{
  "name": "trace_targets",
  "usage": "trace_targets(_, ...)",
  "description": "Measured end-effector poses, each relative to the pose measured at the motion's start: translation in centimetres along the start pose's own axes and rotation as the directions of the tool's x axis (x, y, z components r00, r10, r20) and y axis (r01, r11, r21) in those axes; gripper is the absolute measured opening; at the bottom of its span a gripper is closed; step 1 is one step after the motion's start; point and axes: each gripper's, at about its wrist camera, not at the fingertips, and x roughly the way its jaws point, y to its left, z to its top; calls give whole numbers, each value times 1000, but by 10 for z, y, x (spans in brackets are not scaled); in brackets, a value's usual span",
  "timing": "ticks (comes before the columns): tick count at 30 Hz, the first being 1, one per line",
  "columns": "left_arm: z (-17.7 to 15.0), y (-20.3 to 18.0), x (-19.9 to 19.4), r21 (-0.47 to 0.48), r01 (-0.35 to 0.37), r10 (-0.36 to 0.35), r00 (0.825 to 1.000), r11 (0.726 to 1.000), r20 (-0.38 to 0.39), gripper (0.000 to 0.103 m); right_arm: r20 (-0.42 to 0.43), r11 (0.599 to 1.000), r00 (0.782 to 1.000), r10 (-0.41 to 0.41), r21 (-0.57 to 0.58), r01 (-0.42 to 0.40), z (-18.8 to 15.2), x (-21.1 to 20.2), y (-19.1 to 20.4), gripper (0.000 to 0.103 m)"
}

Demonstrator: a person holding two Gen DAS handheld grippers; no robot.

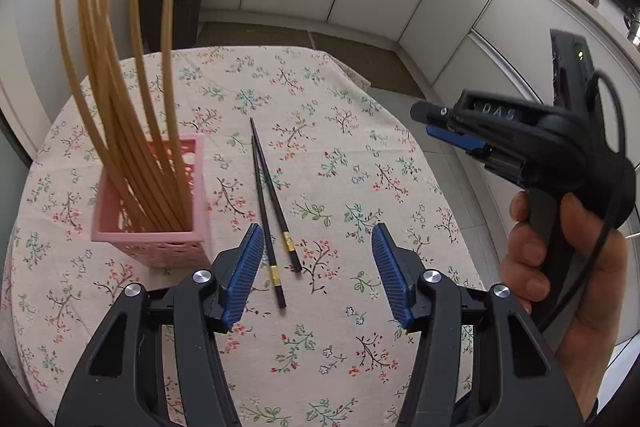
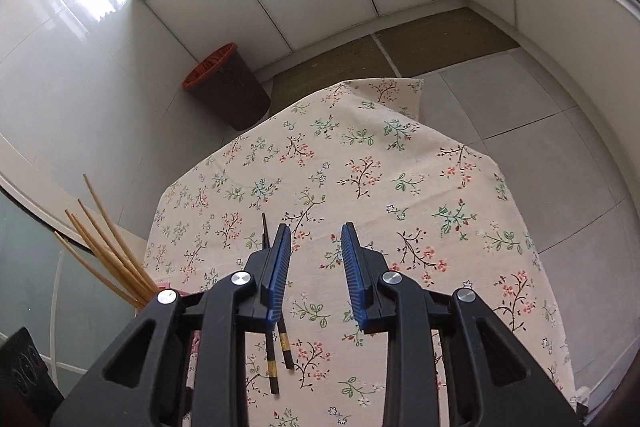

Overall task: Organize utensils
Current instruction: 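Grasp one black chopstick with the left tool and lift it upright, then carry the black chopstick toward the basket with the left tool while the right tool grasps the other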

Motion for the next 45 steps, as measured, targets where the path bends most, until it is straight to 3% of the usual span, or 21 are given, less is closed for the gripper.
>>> trace_targets(9, 15, -9, 90, -16, -158, 155, 983, 987, -98, 27, 33, 999, 999, 11, 30, -12, 10, -9, -16, 28)
trace_targets(14, 32, 5, 121, -51, -228, 219, 965, 972, -143, 26, 42, 995, 999, 34, 92, -37, 15, -13, -33, 28)
trace_targets(19, 36, 11, 138, -48, -253, 242, 956, 966, -169, 26, 49, 989, 997, 62, 133, -69, 19, -15, -42, 28)
trace_targets(23, 40, 19, 140, -97, -247, 226, 955, 964, -193, 26, 52, 985, 995, 88, 146, -94, 20, -16, -45, 28)
trace_targets(33, 52, 18, 159, -56, -277, 261, 943, 959, -205, 26, 52, 980, 992, 111, 160, -118, 20, -15, -47, 28)
trace_targets(35, 54, 10, 163, 4, -300, 295, 935, 954, -197, 5, 46, 980, 993, 107, 161, -113, 20, -12, -48, 28)
trace_targets(36, 51, 5, 163, 25, -289, 289, 937, 957, -198, 5, 42, 981, 994, 102, 161, -108, 19, -11, -48, 28)
trace_targets(38, 46, 3, 153, -6, -219, 214, 957, 976, -195, 4, 32, 982, 996, 88, 164, -92, 19, -9, -51, 28)
trace_targets(40, 41, -2, 132, 0, -190, 188, 972, 982, -143, 4, 25, 981, 997, 72, 180, -76, 18, -7, -57, 28)
trace_targets(42, 35, -4, 105, -29, -114, 111, 990, 993, -87, 4, 25, 979, 998, 66, 190, -69, 19, -5, -60, 28)
trace_targets(45, 29, 0, 60, -53, -33, 33, 999, 998, -14, 5, -12, 987, 998, 58, 151, -56, 16, 3, -52, 28)
